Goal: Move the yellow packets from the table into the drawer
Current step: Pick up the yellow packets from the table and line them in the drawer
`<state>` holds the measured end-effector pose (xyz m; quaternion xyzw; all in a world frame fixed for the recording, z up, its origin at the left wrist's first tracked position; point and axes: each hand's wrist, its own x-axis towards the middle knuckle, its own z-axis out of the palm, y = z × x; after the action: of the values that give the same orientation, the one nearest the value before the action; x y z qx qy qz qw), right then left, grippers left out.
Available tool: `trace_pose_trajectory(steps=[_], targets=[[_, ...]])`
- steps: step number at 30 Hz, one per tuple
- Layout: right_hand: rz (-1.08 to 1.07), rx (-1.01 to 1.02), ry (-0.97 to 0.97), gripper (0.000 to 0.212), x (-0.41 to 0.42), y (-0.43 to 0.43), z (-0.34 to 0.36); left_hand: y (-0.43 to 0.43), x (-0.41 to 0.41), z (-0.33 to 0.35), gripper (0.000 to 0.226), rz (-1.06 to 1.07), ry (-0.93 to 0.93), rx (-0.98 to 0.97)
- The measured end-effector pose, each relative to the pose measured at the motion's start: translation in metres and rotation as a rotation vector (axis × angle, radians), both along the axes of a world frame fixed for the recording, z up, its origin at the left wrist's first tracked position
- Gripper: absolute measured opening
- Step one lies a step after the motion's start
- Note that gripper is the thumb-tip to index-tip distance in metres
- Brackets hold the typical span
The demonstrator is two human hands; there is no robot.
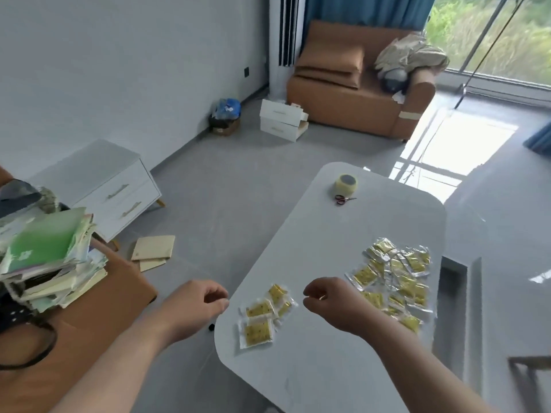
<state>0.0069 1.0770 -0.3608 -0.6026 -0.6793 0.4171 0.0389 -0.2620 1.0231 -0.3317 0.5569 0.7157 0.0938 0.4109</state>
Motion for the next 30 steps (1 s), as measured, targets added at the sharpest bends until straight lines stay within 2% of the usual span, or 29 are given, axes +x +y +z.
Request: trace_pose_trajectory(steps=[4, 7, 10, 17, 24, 28, 30], targets=[[-0.076, -0.075, -0.006, 0.023, -0.005, 0.019, -0.025, 0.044, 0.001, -0.025, 0.018, -0.118, -0.014, -0.064], [-0.107, -0.12, -0.021, 0.022, -0.013, 0.036, -0.059, 0.08, 0.0, -0.063, 0.005, -0.2, 0.005, -0.116], [-0.128, -0.138, -0.041, 0.021, -0.022, 0.059, -0.102, 0.114, -0.003, -0.114, 0.018, -0.281, 0.023, -0.164], [-0.17, -0.18, -0.131, 0.02, -0.045, 0.106, -0.235, 0.171, -0.001, -0.255, 0.017, -0.406, 0.014, -0.238], [-0.169, -0.208, -0.163, 0.025, -0.066, 0.122, -0.355, 0.179, -0.003, -0.38, 0.018, -0.488, 0.056, -0.292], [-0.199, -0.203, -0.171, 0.027, -0.067, 0.126, -0.39, 0.177, -0.002, -0.422, 0.026, -0.495, 0.108, -0.277], [-0.222, -0.195, -0.18, 0.027, -0.066, 0.128, -0.402, 0.17, 0.002, -0.434, 0.048, -0.508, 0.17, -0.217]])
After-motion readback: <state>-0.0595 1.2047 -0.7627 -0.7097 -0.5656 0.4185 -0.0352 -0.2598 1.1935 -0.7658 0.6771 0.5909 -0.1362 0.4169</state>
